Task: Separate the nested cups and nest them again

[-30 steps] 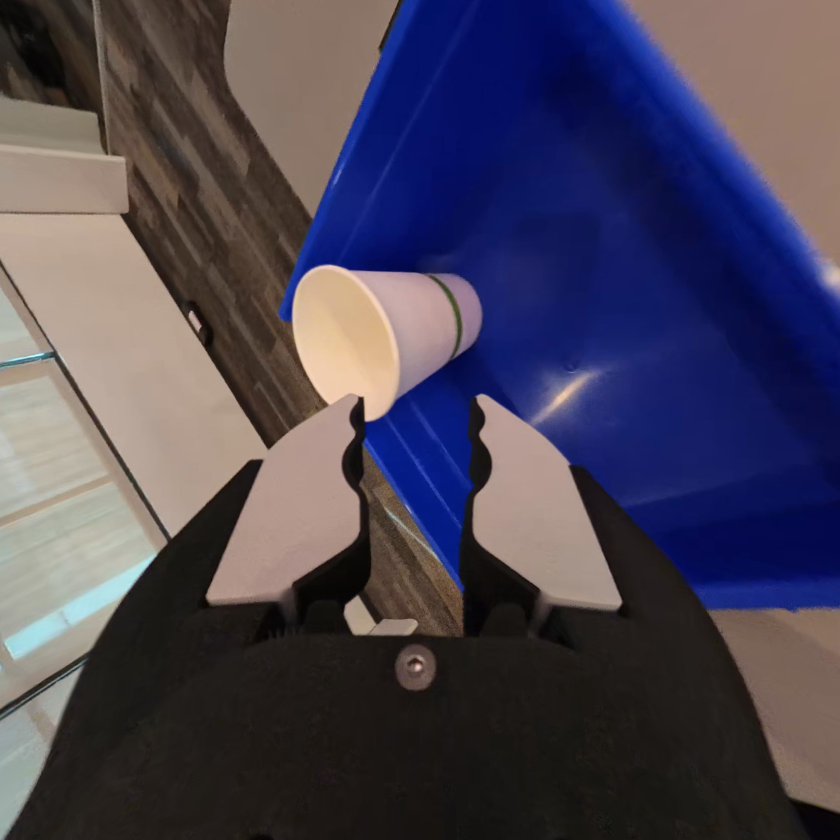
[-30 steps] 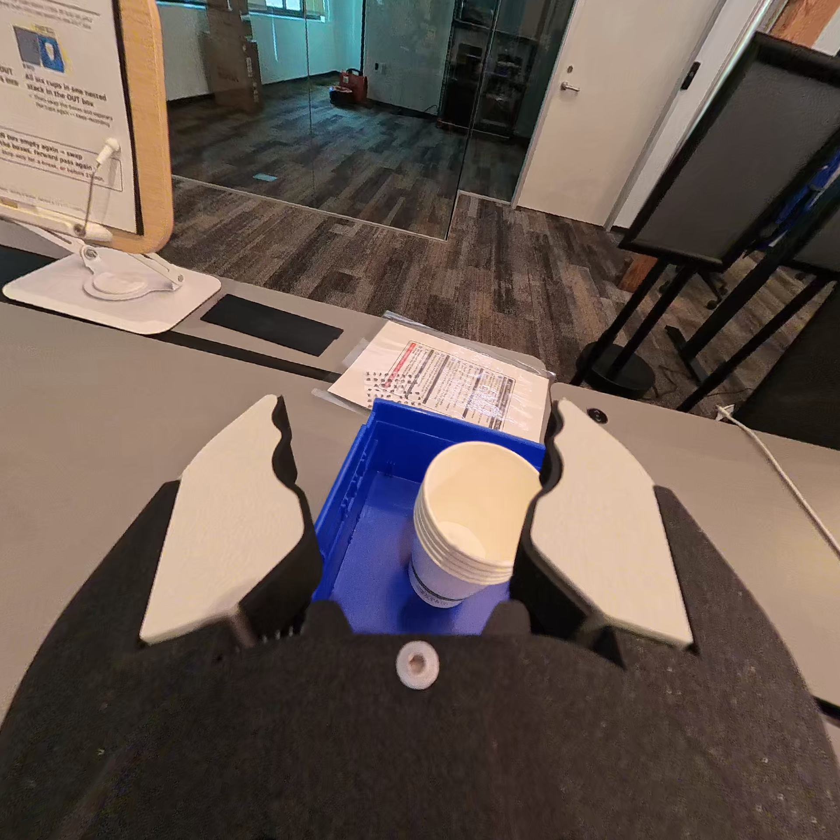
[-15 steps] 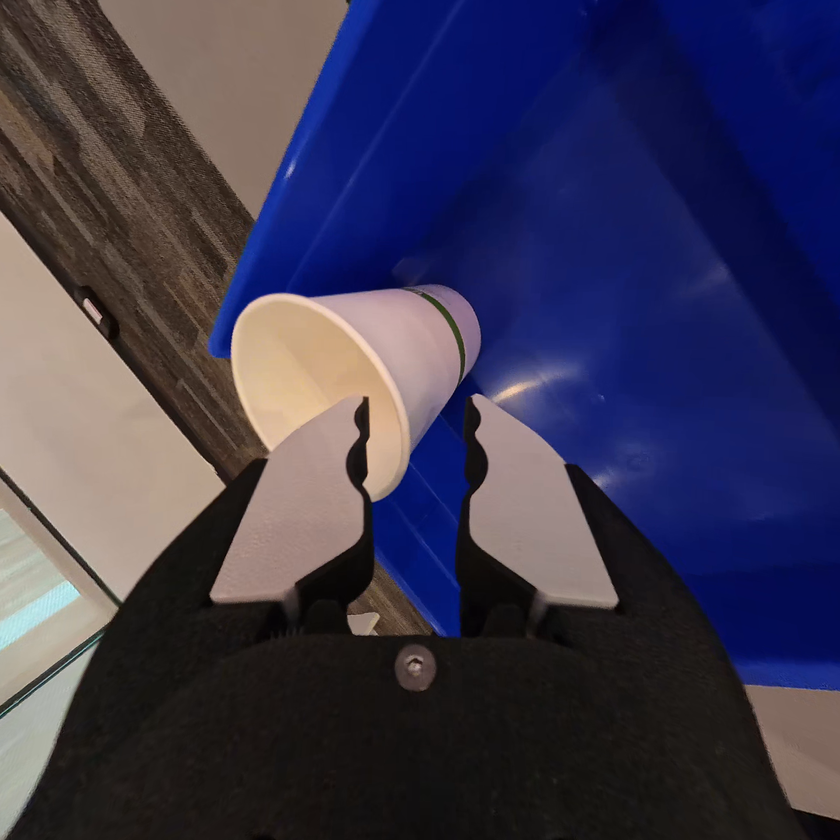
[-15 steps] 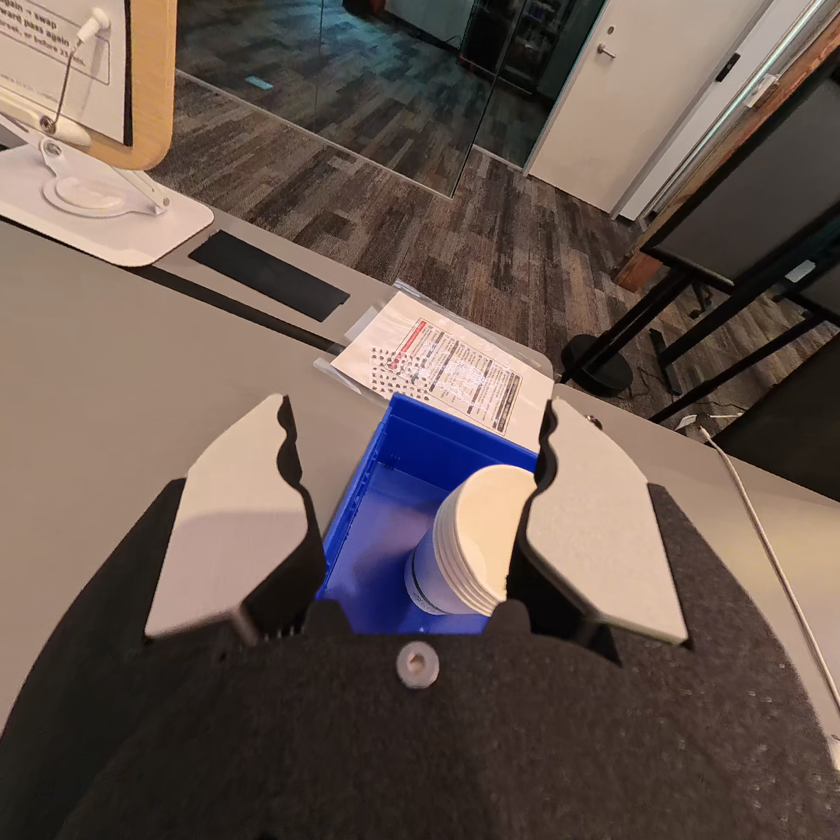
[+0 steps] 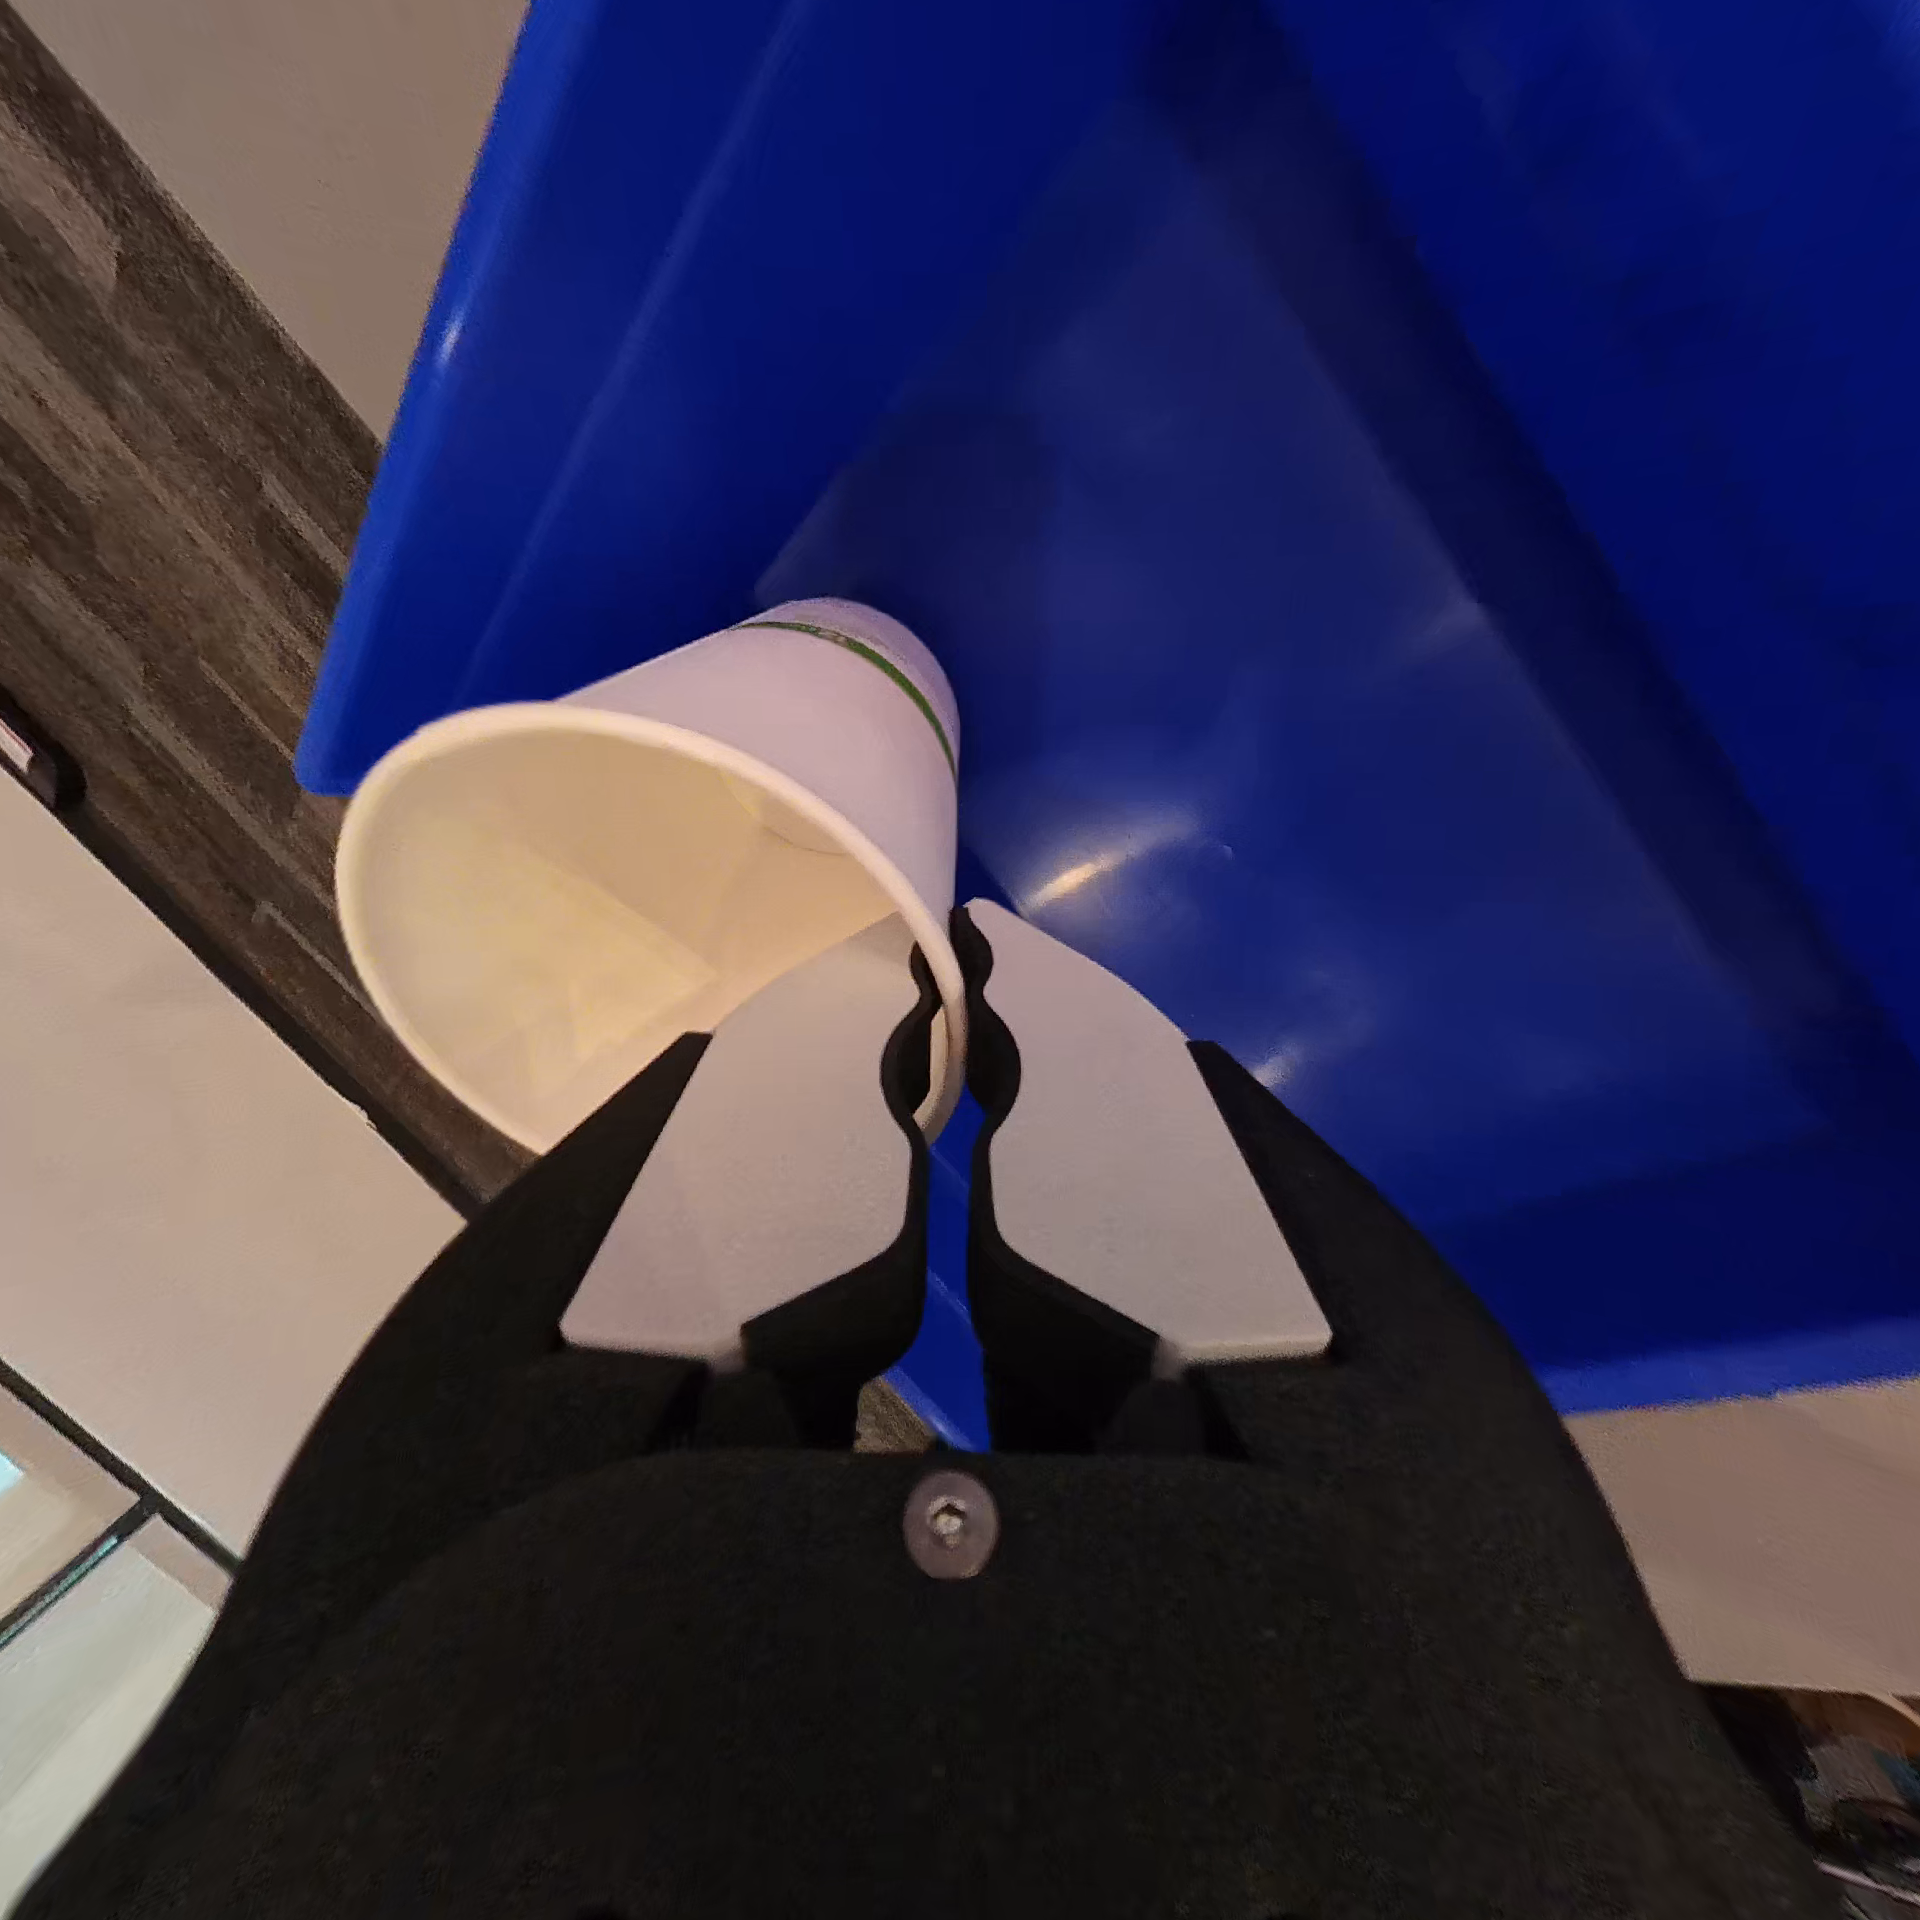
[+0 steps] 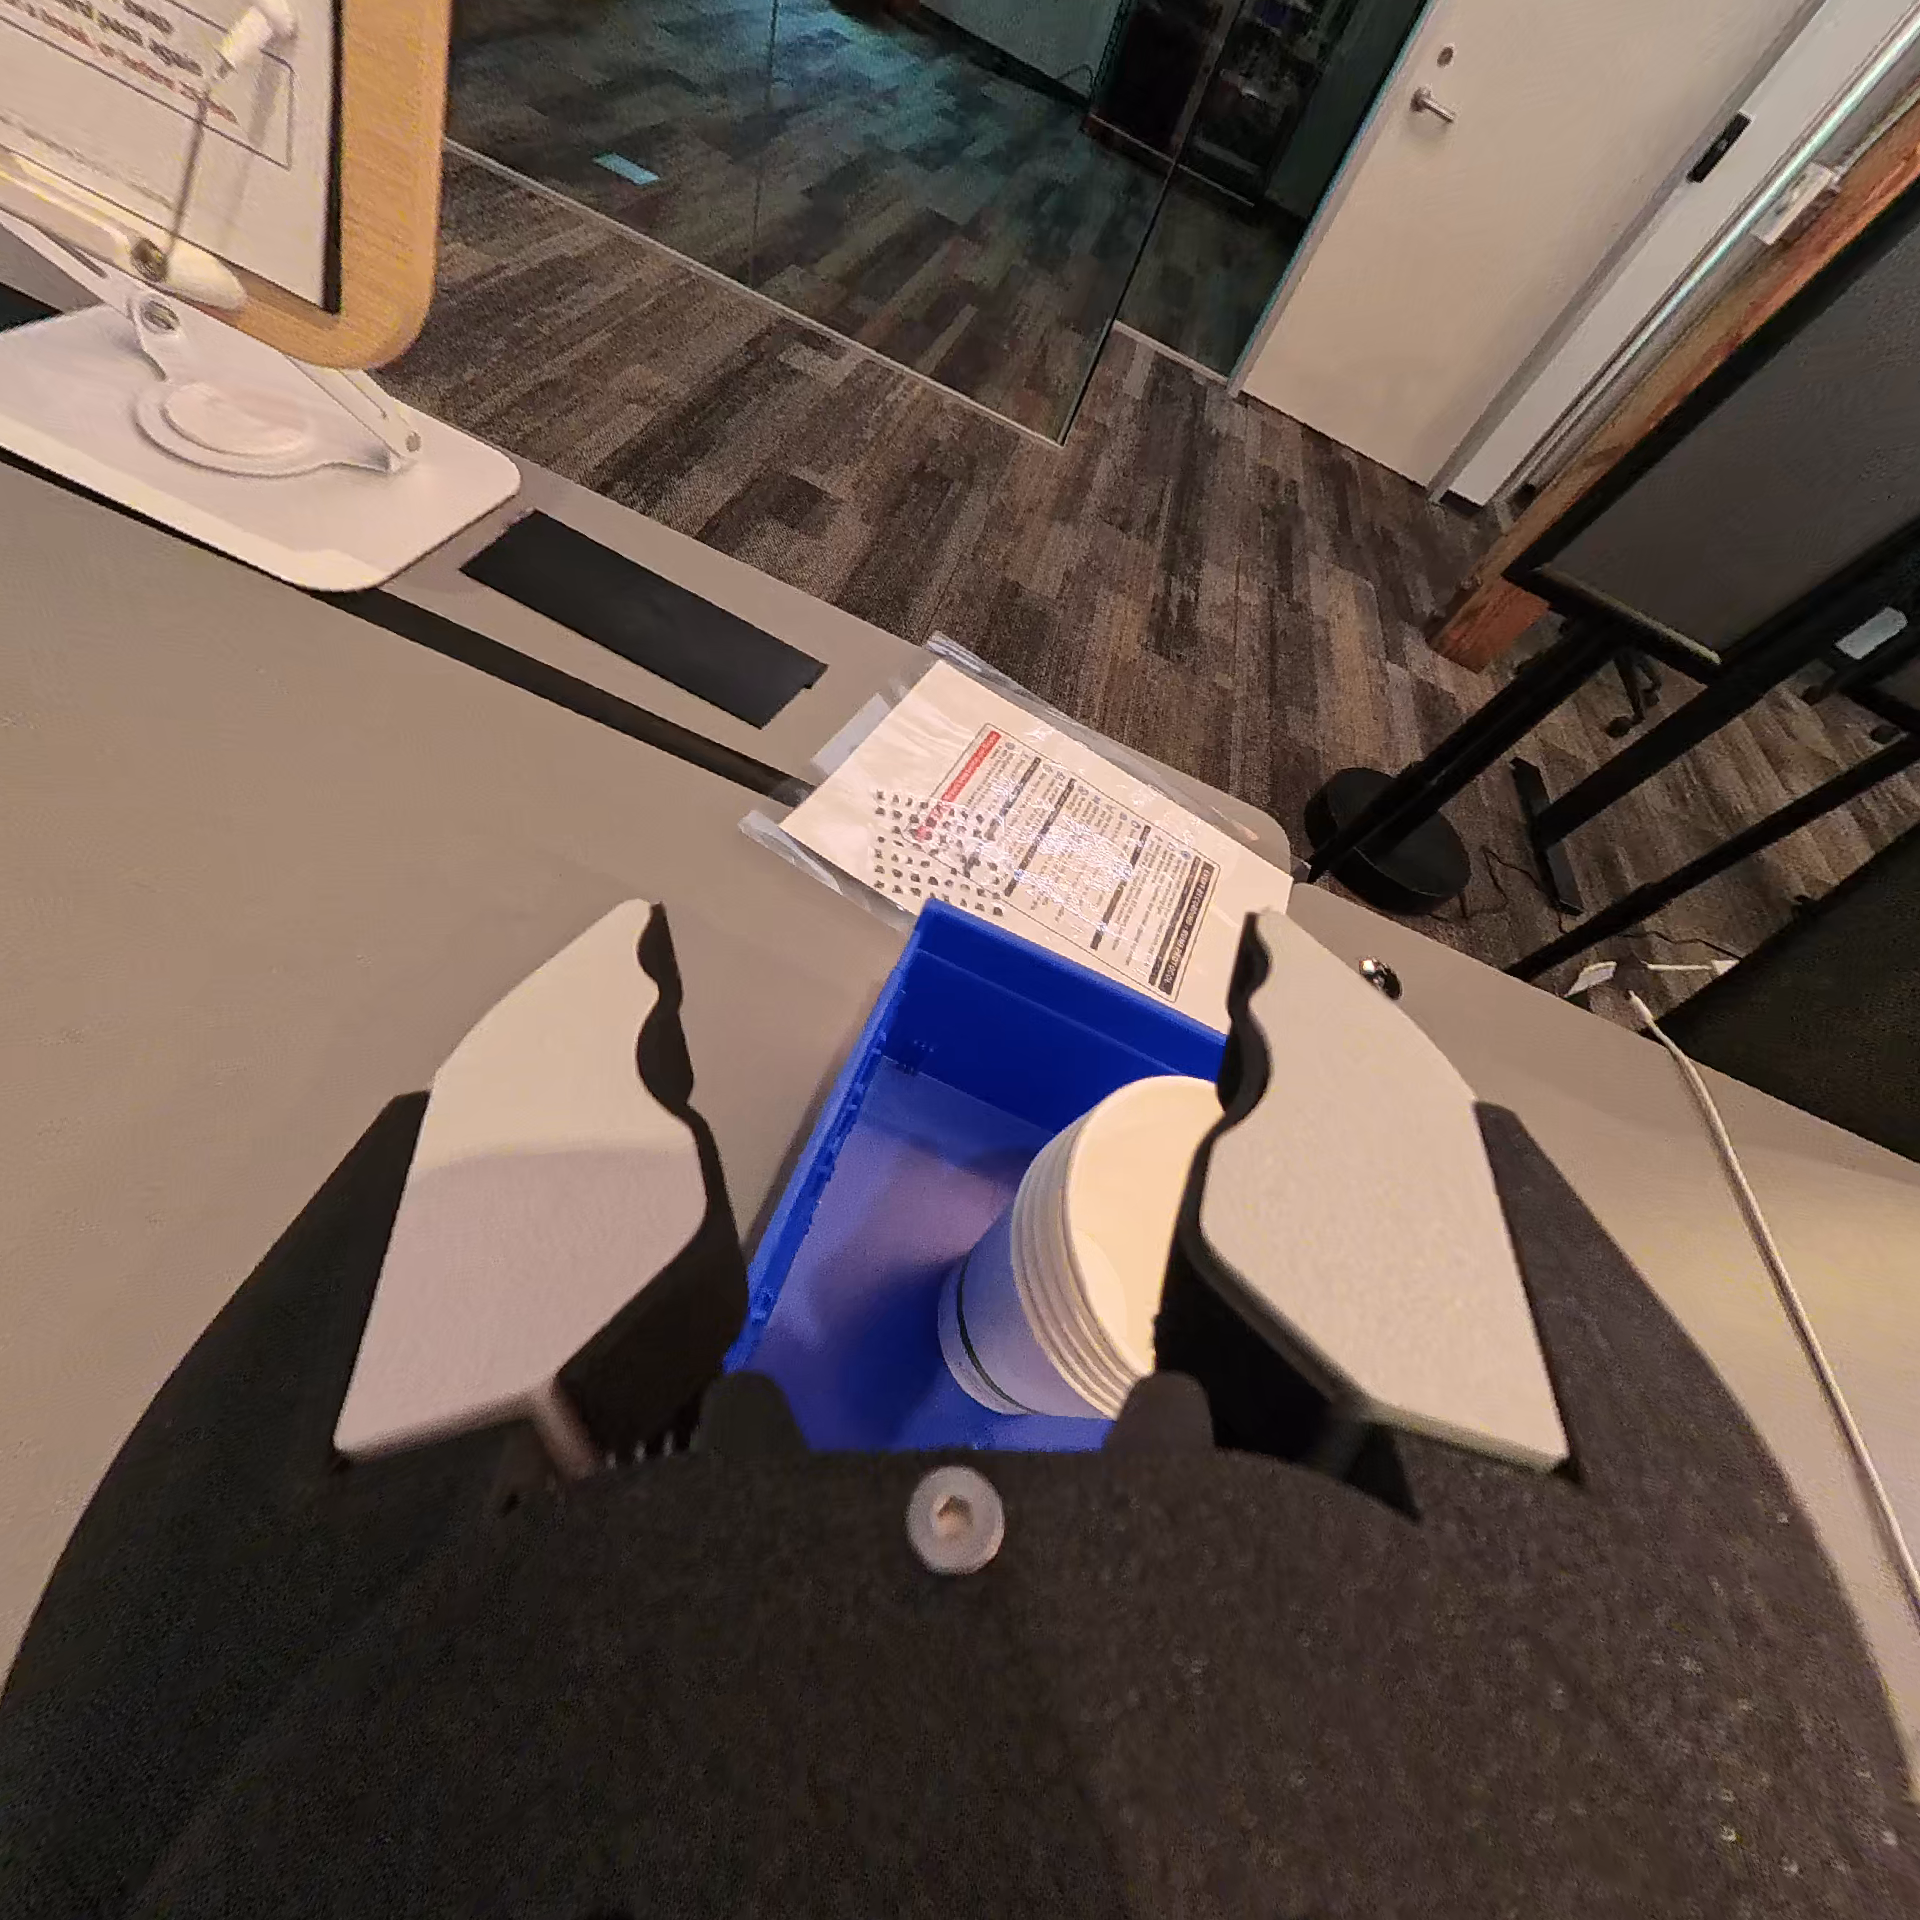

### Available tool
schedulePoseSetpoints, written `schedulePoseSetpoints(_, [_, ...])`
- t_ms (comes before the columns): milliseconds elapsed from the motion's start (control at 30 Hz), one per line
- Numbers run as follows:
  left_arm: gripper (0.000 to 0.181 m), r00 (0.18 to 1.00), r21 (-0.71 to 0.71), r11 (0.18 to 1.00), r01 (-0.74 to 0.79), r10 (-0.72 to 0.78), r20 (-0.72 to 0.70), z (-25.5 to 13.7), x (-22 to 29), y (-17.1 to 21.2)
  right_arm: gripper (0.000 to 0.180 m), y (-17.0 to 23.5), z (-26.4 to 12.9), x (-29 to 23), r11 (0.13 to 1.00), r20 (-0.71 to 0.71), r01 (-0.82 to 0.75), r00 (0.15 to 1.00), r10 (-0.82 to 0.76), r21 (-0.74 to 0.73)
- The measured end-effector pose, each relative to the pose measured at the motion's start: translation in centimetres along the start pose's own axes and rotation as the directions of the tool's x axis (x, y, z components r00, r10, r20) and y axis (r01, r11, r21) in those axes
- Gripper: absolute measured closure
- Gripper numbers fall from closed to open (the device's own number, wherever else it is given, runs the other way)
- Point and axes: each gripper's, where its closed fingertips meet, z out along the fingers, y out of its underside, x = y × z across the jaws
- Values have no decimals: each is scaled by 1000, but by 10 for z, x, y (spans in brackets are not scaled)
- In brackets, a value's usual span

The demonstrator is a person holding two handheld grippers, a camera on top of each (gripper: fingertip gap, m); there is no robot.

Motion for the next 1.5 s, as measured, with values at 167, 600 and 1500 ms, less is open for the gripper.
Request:
schedulePoseSetpoints(167, [180,993,130,985,-117,115,25,-71,25,-19,85,-32,-3,-32,993,97,32,994,-43,114])
schedulePoseSetpoints(600, [181,616,467,503,-728,778,123,-263,302,-147,82,-123,-98,-325,874,853,-109,302,-425,474])
schedulePoseSetpoints(1500, [180,252,431,146,-890,947,198,-300,439,-153,89,-79,-136,-402,926,911,-32,-172,-376,376])
